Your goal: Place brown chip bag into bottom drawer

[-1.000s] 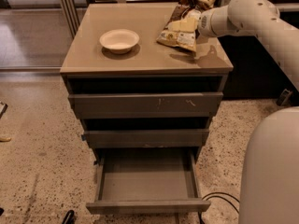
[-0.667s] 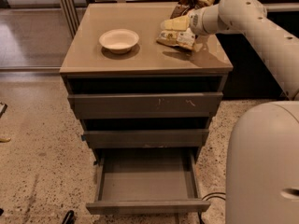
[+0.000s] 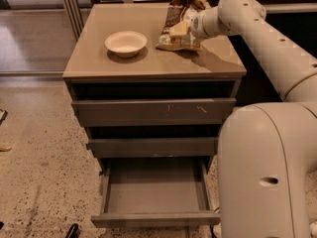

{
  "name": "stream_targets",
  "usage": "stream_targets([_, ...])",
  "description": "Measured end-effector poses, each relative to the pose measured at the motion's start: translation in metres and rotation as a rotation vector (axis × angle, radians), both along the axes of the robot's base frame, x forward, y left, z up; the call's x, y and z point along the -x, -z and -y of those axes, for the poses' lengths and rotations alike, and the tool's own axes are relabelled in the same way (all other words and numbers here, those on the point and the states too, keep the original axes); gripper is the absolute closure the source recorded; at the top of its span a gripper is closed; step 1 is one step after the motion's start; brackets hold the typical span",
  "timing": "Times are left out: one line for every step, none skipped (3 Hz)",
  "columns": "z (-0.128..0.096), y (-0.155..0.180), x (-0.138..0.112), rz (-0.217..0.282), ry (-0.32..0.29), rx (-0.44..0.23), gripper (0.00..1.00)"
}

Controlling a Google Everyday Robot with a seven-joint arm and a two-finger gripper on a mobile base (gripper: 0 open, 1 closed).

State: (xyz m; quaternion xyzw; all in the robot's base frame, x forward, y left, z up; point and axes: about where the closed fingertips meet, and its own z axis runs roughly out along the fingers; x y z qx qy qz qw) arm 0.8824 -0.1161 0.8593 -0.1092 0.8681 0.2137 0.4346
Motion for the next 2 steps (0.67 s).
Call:
stream_targets([-0.0053,0.0100,-0.0040,-0.035,0.013,0.023,0.65])
stream_targets([-0.0046,0.0074,-0.0042,-0.041,0.021,0.030,0.88])
